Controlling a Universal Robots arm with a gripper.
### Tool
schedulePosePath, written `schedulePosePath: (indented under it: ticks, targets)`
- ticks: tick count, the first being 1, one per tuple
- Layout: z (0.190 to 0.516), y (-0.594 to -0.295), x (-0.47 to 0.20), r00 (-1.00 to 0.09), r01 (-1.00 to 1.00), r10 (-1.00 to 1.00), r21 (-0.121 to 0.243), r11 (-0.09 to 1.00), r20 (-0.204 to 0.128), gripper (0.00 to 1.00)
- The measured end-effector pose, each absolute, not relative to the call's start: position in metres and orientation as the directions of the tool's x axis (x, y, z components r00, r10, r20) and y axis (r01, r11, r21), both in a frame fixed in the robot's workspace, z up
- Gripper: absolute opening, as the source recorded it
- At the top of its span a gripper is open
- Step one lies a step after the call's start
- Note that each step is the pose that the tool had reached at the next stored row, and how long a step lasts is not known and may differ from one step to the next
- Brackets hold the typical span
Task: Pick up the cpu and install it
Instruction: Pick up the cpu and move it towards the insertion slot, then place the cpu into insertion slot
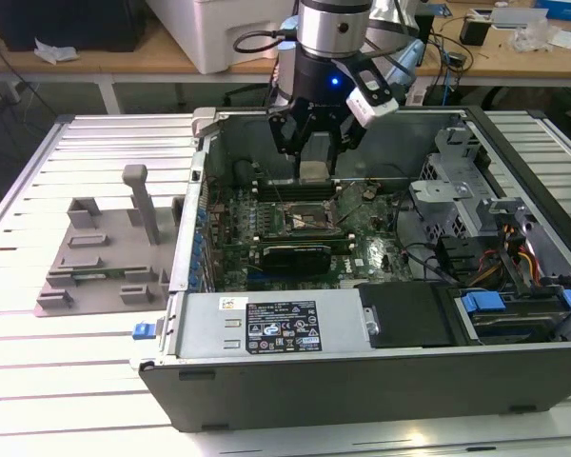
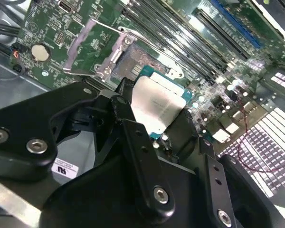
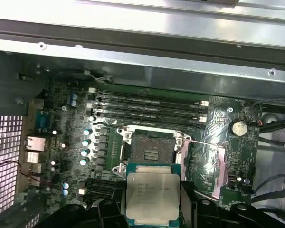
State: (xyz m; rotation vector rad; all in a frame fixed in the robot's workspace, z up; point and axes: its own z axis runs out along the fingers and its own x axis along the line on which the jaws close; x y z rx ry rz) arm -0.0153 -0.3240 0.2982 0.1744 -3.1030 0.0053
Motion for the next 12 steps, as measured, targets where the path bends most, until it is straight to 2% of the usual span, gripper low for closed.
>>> schedulePosePath:
  ticks: [12]
  targets:
    - [0.2979, -0.3240, -0.0143, -0.994, -0.107, -0.107, -0.002, 0.994, 0.034, 0.55]
